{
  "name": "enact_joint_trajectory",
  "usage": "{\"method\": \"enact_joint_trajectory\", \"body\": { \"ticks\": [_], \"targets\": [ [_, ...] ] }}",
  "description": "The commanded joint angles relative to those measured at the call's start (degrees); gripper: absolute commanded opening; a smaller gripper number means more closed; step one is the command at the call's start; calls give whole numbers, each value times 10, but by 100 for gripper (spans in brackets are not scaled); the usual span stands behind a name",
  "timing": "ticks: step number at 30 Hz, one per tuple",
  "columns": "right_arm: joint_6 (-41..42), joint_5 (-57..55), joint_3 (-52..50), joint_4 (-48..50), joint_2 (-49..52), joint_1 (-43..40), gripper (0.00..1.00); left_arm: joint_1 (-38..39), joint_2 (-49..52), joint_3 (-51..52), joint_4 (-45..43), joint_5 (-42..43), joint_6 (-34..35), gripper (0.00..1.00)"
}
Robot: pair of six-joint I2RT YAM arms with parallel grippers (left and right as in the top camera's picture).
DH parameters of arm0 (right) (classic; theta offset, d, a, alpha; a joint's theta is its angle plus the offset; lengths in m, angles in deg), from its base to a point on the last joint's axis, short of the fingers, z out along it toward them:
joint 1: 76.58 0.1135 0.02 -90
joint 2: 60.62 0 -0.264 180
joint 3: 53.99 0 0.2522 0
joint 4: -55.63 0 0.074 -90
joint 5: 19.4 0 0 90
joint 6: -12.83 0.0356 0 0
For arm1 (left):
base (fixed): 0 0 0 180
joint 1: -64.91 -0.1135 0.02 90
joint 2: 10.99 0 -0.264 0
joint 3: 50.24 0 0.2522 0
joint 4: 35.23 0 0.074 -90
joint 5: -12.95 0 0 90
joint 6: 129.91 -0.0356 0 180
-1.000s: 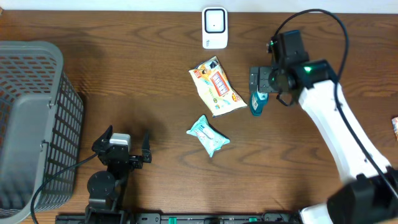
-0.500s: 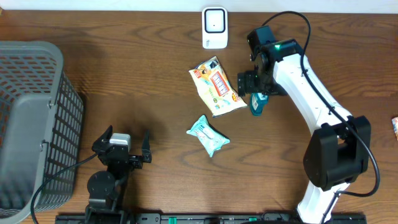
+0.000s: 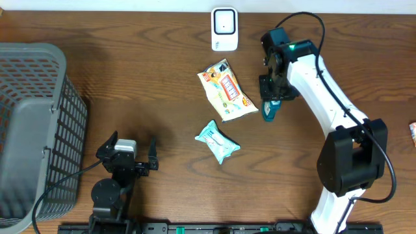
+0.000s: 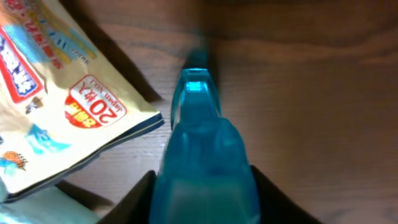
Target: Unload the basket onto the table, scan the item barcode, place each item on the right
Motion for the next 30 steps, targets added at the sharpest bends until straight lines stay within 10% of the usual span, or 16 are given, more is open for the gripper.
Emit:
{"method": "enact_joint_trajectory", "body": {
  "ticks": [1, 12, 21, 27, 30],
  "targets": [
    [-1, 6, -7, -4, 44, -5, 25, -2, -2, 9, 19, 8, 1, 100],
    [-198, 259, 12, -14, 45, -25, 2, -2, -2, 9, 19, 8, 1, 100],
    [-373, 509, 81, -133, 45, -98, 1, -2, -2, 9, 19, 8, 1, 100],
    [-687, 727, 88, -287, 45, -140, 1, -2, -2, 9, 19, 8, 1, 100],
    [-684, 749, 87, -287, 45, -145, 1, -2, -2, 9, 19, 8, 1, 100]
  ]
}}
